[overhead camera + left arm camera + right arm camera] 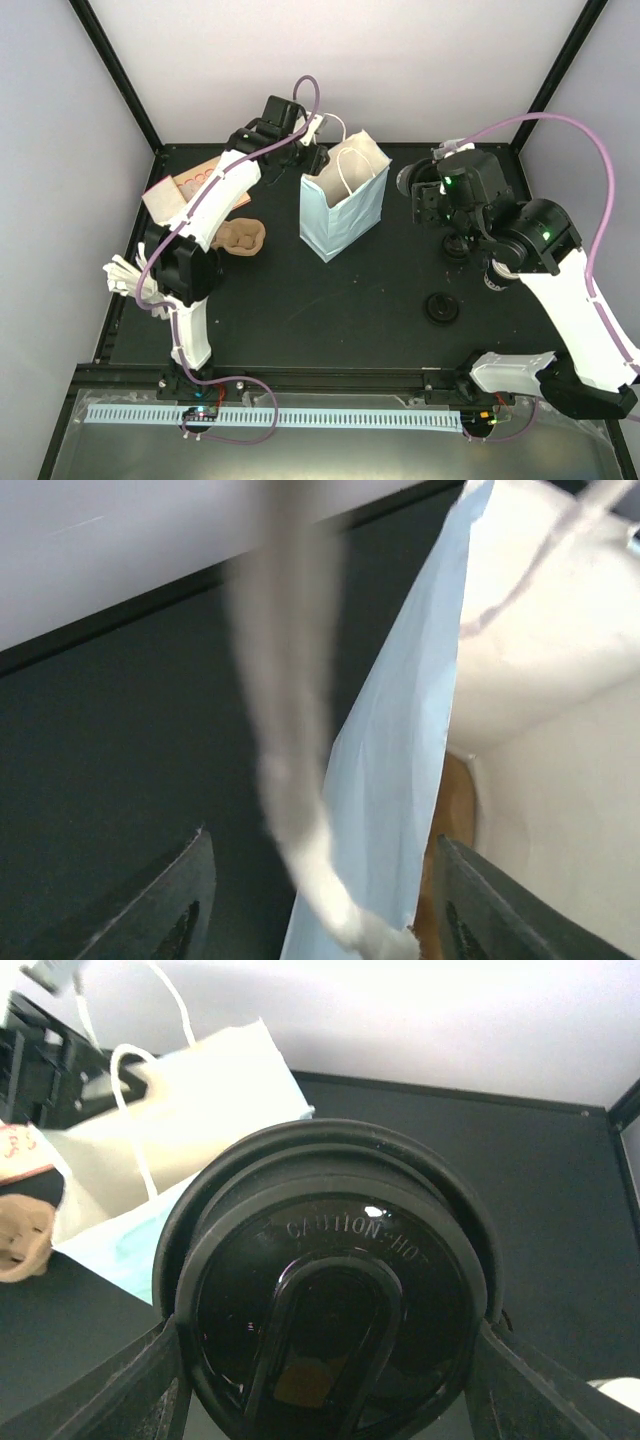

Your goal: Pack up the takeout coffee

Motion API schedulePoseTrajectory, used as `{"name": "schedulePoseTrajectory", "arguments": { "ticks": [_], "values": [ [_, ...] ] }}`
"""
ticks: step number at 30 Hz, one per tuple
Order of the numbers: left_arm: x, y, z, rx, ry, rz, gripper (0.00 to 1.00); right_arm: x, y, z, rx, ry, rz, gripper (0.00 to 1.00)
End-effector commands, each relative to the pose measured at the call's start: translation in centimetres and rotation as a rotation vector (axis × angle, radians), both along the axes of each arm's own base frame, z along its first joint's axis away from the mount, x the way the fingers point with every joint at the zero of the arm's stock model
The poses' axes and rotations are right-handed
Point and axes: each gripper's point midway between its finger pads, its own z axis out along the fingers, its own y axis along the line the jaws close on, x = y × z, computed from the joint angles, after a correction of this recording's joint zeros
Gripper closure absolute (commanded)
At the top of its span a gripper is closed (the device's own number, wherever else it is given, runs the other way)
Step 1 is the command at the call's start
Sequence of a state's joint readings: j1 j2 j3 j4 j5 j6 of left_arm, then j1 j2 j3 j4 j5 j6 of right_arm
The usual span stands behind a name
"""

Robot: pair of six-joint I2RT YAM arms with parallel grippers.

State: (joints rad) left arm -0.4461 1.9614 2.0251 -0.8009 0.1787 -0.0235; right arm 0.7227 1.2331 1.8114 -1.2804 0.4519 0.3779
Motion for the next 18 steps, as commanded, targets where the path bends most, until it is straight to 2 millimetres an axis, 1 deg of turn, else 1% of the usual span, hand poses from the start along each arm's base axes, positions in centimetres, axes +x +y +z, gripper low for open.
{"name": "schedulePoseTrajectory", "arguments": {
  "ticks": [1, 3, 4, 6, 7, 8, 13, 16, 17, 18],
  "values": [
    [0.0, -0.2, 0.8, -0.001, -0.009, -0.031, 0.44, 0.1, 0.0, 3.6, 0.073, -0.112, 0.018, 0.40],
    [-0.1, -0.3, 0.8, -0.004, -0.007, -0.037, 0.54, 0.2, 0.1, 3.7, 0.076, -0.117, 0.018, 0.40],
    [-0.2, -0.3, 0.9, -0.005, -0.008, -0.045, 0.62, 0.2, 0.2, 3.7, 0.075, -0.116, 0.020, 0.40],
    [-0.6, -0.5, 1.4, -0.008, -0.017, -0.068, 0.87, 0.3, 0.4, 3.6, 0.075, -0.113, 0.024, 0.41],
    [-0.9, -0.5, 1.7, -0.009, -0.020, -0.076, 0.96, 0.4, 0.5, 3.5, 0.073, -0.111, 0.026, 0.41],
    [-1.1, -0.5, 2.0, -0.011, -0.022, -0.080, 0.98, 0.4, 0.5, 3.6, 0.073, -0.113, 0.029, 0.41],
    [-3.0, -0.3, 3.9, -0.034, -0.027, -0.112, 0.98, 0.6, 0.9, 3.5, 0.068, -0.120, 0.050, 0.41],
    [-4.3, -0.3, 4.7, -0.039, -0.037, -0.136, 0.98, 0.6, 1.4, 3.2, 0.069, -0.111, 0.074, 0.41],
    [-4.8, -0.3, 4.5, -0.036, -0.035, -0.143, 0.98, 0.6, 1.6, 3.1, 0.071, -0.105, 0.084, 0.41],
    [-5.4, -0.4, 4.9, -0.038, -0.045, -0.151, 0.98, 0.5, 1.8, 2.9, 0.071, -0.099, 0.096, 0.41]
  ]
}}
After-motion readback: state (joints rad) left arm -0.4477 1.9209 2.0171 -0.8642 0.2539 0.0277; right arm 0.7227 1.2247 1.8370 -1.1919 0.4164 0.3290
